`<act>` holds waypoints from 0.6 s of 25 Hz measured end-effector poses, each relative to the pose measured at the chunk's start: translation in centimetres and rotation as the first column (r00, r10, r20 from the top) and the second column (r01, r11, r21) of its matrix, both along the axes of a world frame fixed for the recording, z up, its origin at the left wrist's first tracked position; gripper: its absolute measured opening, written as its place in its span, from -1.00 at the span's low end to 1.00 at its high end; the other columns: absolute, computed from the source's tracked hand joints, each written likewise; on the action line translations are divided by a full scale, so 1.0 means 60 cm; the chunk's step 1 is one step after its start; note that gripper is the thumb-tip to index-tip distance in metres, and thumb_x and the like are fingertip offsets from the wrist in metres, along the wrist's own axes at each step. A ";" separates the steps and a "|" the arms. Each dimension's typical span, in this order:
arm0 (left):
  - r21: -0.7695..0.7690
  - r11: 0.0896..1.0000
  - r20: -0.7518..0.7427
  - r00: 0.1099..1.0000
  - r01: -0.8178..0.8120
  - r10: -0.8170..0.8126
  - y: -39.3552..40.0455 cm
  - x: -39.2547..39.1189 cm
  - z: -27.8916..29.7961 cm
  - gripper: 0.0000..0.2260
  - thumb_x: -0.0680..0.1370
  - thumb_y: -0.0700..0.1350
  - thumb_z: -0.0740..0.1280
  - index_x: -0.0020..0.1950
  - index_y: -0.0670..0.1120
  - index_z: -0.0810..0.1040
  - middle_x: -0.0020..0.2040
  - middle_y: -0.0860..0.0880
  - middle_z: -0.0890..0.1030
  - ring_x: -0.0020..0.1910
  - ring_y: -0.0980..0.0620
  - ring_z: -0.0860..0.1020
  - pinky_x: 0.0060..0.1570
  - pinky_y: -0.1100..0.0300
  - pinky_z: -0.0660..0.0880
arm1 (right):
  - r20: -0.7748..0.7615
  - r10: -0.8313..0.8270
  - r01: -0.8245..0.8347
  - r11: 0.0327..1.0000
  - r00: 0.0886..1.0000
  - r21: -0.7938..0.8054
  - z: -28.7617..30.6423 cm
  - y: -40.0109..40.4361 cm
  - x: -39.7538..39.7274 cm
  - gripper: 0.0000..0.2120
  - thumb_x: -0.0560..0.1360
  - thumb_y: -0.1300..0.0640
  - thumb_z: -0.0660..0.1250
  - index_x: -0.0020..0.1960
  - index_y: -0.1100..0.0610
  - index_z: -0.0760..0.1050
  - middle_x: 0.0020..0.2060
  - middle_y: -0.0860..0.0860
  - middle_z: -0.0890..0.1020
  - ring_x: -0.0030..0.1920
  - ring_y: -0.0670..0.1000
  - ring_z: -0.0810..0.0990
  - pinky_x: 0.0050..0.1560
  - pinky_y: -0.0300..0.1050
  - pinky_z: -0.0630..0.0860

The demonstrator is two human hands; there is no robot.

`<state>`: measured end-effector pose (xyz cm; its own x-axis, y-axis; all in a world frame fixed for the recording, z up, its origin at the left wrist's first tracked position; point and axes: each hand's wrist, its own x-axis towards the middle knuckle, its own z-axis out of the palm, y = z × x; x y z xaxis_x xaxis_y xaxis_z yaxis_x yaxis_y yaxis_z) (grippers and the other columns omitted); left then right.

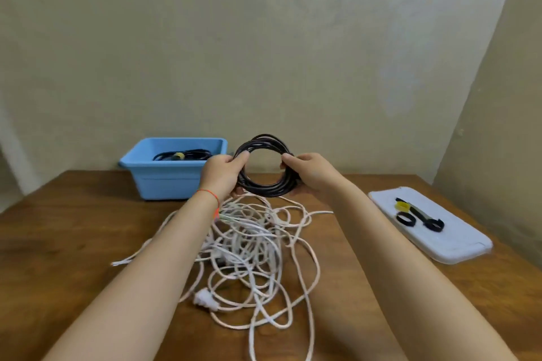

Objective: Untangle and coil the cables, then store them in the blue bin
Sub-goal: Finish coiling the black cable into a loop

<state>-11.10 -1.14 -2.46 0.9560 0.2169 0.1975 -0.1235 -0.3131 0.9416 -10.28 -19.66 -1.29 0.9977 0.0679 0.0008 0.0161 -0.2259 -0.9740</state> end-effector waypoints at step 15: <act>0.541 0.827 0.176 0.982 -0.154 0.068 0.218 0.147 -0.071 -0.86 0.59 -0.10 0.34 0.09 -0.02 0.67 0.15 -0.03 0.65 0.23 -0.09 0.52 0.31 0.08 0.27 | -0.188 -0.089 0.140 0.949 0.978 0.283 -0.006 0.179 0.160 -0.77 0.64 0.09 0.26 -0.11 0.21 0.51 -0.23 0.10 0.56 -0.27 0.04 0.55 -0.53 -0.22 0.49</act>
